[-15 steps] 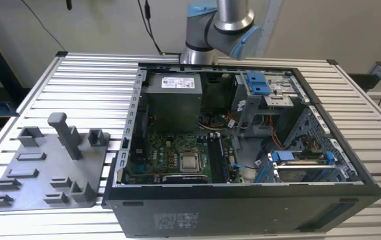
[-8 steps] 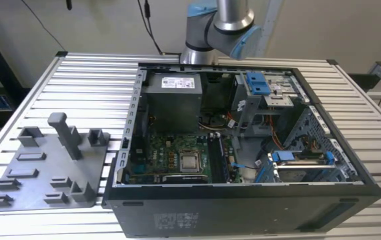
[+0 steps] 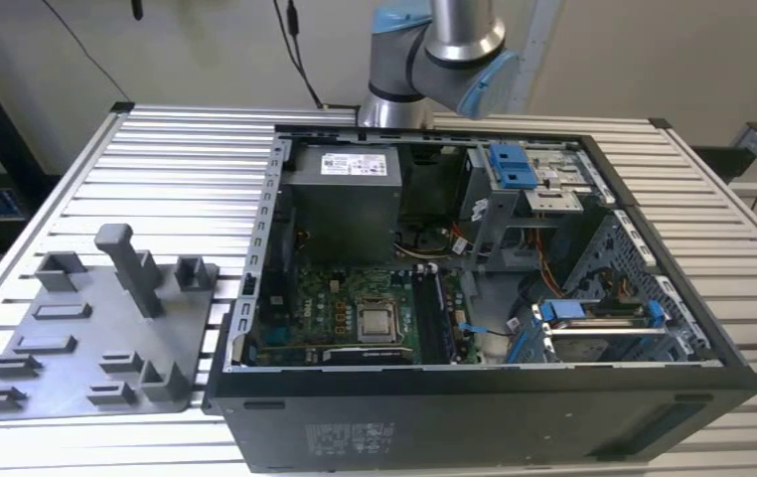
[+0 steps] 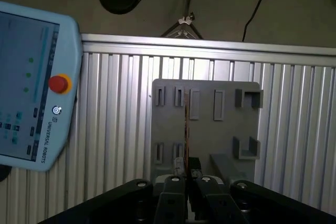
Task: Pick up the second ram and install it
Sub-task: 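Pick up the second ram and move it above second insertion slot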
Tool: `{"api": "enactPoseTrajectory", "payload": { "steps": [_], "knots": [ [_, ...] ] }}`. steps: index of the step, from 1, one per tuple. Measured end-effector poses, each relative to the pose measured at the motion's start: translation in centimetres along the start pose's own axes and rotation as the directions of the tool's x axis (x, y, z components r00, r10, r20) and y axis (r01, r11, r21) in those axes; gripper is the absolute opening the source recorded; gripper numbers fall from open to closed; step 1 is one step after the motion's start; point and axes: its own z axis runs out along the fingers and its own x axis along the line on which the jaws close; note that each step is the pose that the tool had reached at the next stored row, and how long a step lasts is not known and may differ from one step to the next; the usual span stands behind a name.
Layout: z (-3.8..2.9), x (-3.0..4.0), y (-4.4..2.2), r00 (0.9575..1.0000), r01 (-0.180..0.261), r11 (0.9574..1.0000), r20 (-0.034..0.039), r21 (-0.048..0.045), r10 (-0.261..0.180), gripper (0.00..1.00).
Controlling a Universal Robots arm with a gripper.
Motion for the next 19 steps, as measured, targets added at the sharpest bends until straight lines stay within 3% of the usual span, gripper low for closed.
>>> {"api": "enactPoseTrajectory", "payload": {
  "steps": [5,14,19],
  "knots": [
    [0.00,0.07,-1.07,1.0000,0.000,1.0000,0.0001,-0.0012,0.000,0.14],
    [-0.05,0.22,-4.66,1.0000,0.000,1.0000,0.0005,-0.0096,0.000,0.14],
    [-0.07,0.29,-6.16,1.0000,0.001,0.9999,0.0006,-0.0116,-0.001,0.14]
  ]
}}
